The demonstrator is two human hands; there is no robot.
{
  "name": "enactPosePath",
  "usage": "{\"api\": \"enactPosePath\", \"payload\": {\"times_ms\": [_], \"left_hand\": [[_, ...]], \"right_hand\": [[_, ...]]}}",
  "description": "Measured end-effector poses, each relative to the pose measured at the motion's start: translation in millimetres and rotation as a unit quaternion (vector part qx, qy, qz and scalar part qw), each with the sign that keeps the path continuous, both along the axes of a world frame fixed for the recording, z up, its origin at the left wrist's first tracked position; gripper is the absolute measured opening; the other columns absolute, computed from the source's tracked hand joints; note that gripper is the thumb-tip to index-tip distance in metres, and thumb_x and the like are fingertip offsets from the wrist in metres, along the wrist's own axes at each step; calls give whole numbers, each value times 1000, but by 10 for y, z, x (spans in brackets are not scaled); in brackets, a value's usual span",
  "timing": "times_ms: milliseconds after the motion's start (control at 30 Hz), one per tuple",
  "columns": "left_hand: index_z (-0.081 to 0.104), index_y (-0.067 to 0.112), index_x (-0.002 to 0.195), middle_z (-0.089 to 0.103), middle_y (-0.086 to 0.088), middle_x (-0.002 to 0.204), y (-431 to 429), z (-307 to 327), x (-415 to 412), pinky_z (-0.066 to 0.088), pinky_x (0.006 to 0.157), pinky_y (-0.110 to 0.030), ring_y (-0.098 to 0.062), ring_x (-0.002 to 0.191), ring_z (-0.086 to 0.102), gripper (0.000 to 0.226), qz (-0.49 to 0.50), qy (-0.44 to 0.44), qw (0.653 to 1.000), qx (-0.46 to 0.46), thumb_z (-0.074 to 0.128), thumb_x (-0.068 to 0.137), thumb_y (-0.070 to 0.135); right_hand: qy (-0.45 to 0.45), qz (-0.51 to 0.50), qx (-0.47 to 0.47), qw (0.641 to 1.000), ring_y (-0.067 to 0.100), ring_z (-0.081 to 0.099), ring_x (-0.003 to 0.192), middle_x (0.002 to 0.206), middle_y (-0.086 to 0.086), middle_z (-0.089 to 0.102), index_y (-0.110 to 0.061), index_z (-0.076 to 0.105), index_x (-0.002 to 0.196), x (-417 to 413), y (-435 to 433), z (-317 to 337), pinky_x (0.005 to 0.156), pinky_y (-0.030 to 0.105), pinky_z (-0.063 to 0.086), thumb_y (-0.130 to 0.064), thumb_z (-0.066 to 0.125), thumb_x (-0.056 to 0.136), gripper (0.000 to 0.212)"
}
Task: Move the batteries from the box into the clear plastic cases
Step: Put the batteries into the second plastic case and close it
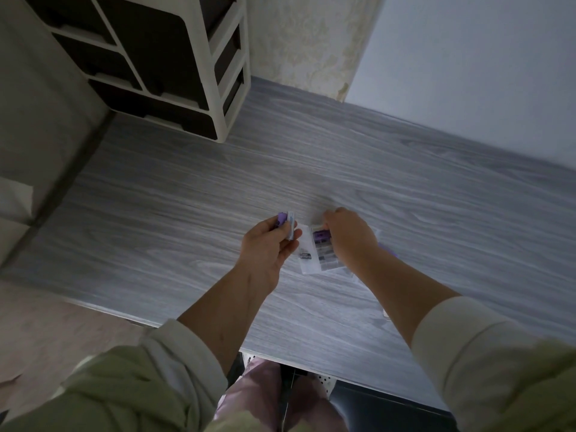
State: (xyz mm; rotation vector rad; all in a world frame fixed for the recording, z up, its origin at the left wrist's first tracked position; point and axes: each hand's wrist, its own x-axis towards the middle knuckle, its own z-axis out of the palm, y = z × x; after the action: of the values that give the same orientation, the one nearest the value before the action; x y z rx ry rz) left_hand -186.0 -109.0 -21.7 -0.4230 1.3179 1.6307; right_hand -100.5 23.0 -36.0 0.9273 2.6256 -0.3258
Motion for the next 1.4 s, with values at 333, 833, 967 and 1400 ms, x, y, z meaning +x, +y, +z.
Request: {"api": "enactPosePath", "payload": {"times_ms": [333, 833, 967, 1400], "left_hand": [[58, 4, 122, 68, -10, 106, 78, 10, 80, 56, 76, -28, -20, 95, 68, 30, -21, 0, 1000, -3, 55, 93, -1], [57, 3, 118, 67, -9, 101, 218, 101, 241, 54, 83, -30, -21, 93, 66, 23, -62, 48, 996, -48, 53, 96, 7], [61, 6, 112, 67, -7, 101, 184, 111, 191, 56, 77, -28, -18, 88, 69, 20, -18, 82, 994, -71, 55, 96, 16], [64, 29, 69, 62, 7, 80, 55, 86, 199, 43, 94, -33, -10, 85, 57, 19, -51, 116, 983, -133, 67, 87, 33]], "right_hand": [[70, -70, -63, 993, 22, 56, 87, 99, 4, 58, -15, 57, 99, 7, 97, 12, 72, 31, 46, -4, 54, 85, 18], [223, -247, -350, 876, 21, 63, 69, 70, 7, 62, -8, 58, 73, 34, 181, 232, 68, 30, 57, -13, 63, 89, 18], [97, -23, -115, 988, 18, 56, 80, 87, 2, 62, -15, 62, 91, 45, 165, 166, 69, 26, 40, -19, 53, 93, 10], [-22, 103, 5, 994, 25, 59, 94, 98, 5, 60, -14, 58, 102, -33, 47, -16, 71, 31, 38, -6, 54, 89, 16]]}}
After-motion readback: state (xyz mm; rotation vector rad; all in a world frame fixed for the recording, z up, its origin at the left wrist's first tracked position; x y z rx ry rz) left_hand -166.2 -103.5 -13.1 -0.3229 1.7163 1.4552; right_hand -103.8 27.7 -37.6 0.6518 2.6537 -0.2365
